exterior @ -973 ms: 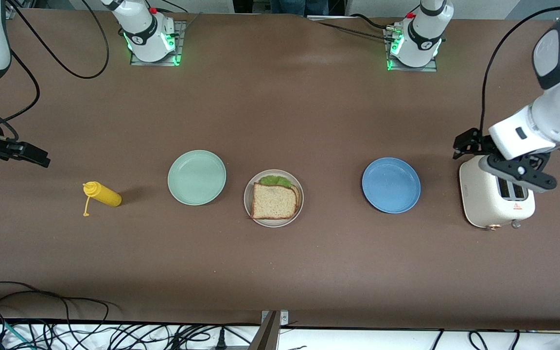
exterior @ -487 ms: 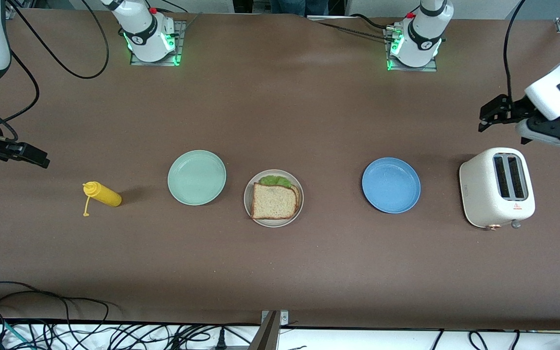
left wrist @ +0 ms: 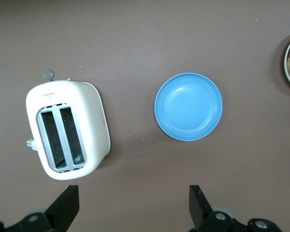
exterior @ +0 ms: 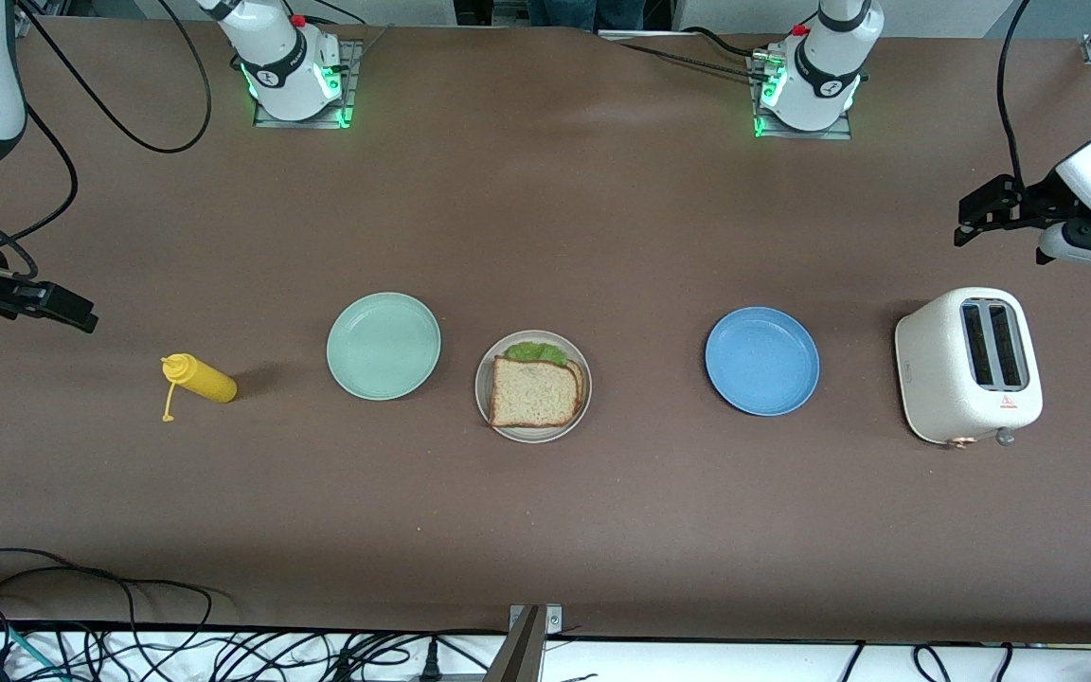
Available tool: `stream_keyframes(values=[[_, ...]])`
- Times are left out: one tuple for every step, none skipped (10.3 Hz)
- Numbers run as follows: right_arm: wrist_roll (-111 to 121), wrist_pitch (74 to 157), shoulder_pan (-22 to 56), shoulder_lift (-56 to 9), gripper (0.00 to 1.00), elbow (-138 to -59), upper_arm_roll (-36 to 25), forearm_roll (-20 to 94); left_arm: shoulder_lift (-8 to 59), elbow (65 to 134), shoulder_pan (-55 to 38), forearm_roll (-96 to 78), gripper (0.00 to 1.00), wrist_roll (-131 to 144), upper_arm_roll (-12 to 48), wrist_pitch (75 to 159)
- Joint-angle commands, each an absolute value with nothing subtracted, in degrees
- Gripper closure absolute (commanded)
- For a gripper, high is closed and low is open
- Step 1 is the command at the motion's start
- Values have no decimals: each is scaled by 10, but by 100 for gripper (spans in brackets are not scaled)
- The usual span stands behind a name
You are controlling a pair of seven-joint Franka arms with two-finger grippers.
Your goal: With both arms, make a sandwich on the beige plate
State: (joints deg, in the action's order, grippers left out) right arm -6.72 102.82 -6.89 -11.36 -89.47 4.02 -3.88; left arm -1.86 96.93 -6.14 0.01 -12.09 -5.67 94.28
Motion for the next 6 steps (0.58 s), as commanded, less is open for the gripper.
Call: stream_keyframes(values=[[-75, 1048, -77, -102, 0, -916, 45, -37, -10, 947, -54, 23, 0, -110, -34, 940], [-74, 1049, -77, -102, 0, -916, 45, -37, 3, 928, -36, 20, 0, -109, -15, 928], [-75, 1049, -77, -103, 0, -916, 45, -37, 4, 926, -34, 21, 0, -101, -13, 926], [-74, 1049, -77, -102, 0, -916, 45, -37, 4, 930, -33, 18, 0, -92, -14, 925], [-75, 1049, -77, -103, 0, -916, 45, -37, 4, 930, -32, 17, 0, -81, -15, 919], [-74, 1049, -77, -103, 0, -916, 45, -37, 4, 931, -32, 17, 0, -54, -15, 912]])
